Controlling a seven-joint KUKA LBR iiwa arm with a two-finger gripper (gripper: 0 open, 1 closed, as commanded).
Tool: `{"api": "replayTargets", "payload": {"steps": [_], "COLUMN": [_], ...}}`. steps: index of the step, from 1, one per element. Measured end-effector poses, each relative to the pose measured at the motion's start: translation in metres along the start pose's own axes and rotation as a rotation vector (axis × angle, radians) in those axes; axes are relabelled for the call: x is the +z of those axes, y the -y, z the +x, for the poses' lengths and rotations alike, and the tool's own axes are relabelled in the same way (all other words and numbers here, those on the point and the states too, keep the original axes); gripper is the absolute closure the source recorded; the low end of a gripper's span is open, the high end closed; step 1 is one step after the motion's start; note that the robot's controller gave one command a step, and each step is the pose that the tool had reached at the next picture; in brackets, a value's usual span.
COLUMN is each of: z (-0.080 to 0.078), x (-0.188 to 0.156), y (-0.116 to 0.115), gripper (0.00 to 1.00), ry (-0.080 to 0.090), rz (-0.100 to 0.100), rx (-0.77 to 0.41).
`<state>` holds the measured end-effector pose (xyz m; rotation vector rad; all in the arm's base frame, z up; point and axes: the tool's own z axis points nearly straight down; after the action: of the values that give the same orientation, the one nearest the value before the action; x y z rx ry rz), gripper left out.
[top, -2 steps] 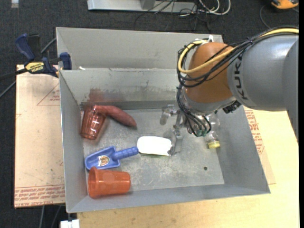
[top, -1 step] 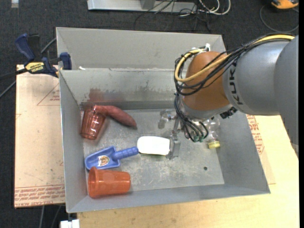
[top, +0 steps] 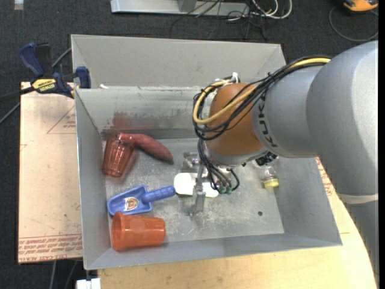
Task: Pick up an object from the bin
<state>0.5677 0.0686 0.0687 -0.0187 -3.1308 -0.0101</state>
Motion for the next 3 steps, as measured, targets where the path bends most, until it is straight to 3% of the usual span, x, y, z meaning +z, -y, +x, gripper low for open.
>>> {"api": "replayTargets", "payload": {"steps": [1, 2, 3], "z": [-0.005, -0.005, -0.011], "x": [-0.006, -0.006, -0.120], "y": [0.008, 0.007, 0.004], "gripper": [1.00, 1.00, 1.00], "ry": [0.015, 0.015, 0.018], "rz": [0.003, 0.004, 0.002], "rx": [0.003, 0.002, 0.001]}}
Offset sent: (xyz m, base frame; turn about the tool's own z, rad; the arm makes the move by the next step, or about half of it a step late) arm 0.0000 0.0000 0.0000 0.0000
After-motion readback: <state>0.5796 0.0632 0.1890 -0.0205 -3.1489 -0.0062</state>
